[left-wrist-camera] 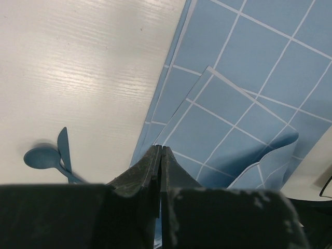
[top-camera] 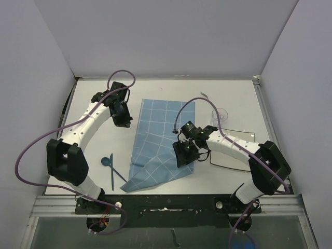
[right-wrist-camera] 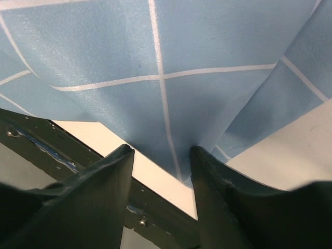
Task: Set the dinner table for one person
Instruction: Flatten out the napkin at the center of the board.
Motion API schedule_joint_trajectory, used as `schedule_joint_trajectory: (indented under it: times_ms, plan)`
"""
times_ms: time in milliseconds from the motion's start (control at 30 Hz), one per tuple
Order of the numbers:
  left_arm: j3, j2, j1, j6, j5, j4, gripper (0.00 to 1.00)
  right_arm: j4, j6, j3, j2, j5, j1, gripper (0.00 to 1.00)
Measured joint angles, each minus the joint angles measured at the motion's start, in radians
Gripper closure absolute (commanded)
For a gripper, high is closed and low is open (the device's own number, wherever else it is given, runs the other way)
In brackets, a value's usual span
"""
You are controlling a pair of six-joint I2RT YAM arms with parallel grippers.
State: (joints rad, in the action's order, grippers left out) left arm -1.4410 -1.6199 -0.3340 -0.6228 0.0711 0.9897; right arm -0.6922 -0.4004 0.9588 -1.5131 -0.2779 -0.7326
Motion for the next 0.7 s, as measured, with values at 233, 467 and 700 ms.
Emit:
schedule_joint_trajectory:
  times_ms: [233,467,700]
  plan:
    - [0.013,0.000,0.000,0.000,0.000,-0.001,1.00,0.026,-0.004,0.004,-0.071,-0.006,0.000,1.00]
    - [0.013,0.000,0.000,-0.001,0.000,-0.005,1.00,0.002,-0.003,0.042,-0.067,0.002,-0.004,1.00]
    - [0.015,-0.011,0.002,0.010,-0.046,-0.037,1.00,-0.028,0.010,0.019,0.171,0.024,-0.049,1.00]
